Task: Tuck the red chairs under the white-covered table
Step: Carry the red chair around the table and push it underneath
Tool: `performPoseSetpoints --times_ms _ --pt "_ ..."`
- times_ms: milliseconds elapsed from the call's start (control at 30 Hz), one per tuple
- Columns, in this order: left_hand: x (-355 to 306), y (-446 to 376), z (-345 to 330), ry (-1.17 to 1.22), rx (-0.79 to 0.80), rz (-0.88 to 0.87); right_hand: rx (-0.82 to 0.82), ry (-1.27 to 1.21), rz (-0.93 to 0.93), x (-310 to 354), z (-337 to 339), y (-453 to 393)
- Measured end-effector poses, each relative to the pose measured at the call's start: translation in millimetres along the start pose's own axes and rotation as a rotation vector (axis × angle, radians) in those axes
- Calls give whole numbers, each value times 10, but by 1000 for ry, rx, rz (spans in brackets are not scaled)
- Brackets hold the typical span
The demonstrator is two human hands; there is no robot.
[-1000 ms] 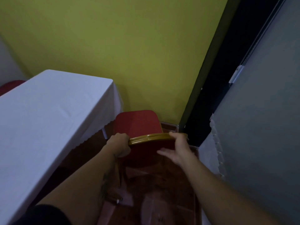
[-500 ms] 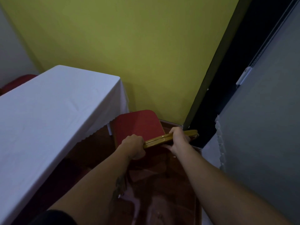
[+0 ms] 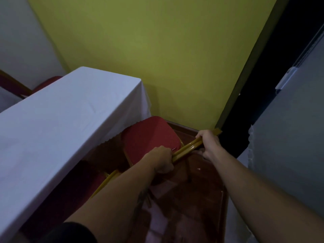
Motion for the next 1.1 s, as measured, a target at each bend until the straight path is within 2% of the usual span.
performPoseSetpoints --times_ms 267,567,767,1100 --pt "-128 -137 108 99 13 71 212 199 17 275 -203 -447" --pt "44 -282 196 243 8 201 368 339 2 486 -723 -798" --pt "259 -436 233 311 -23 268 395 442 43 686 -1052 -1028" --pt "618 -686 507 324 -12 339 407 401 43 785 -1573 -1347"
Point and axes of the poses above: each hand's wrist, its own y-axis away from the middle knuckle, its own z-axis out of the back of the hand, x = y × z, the point moved 6 cm from there along -y, towards the middle knuckle
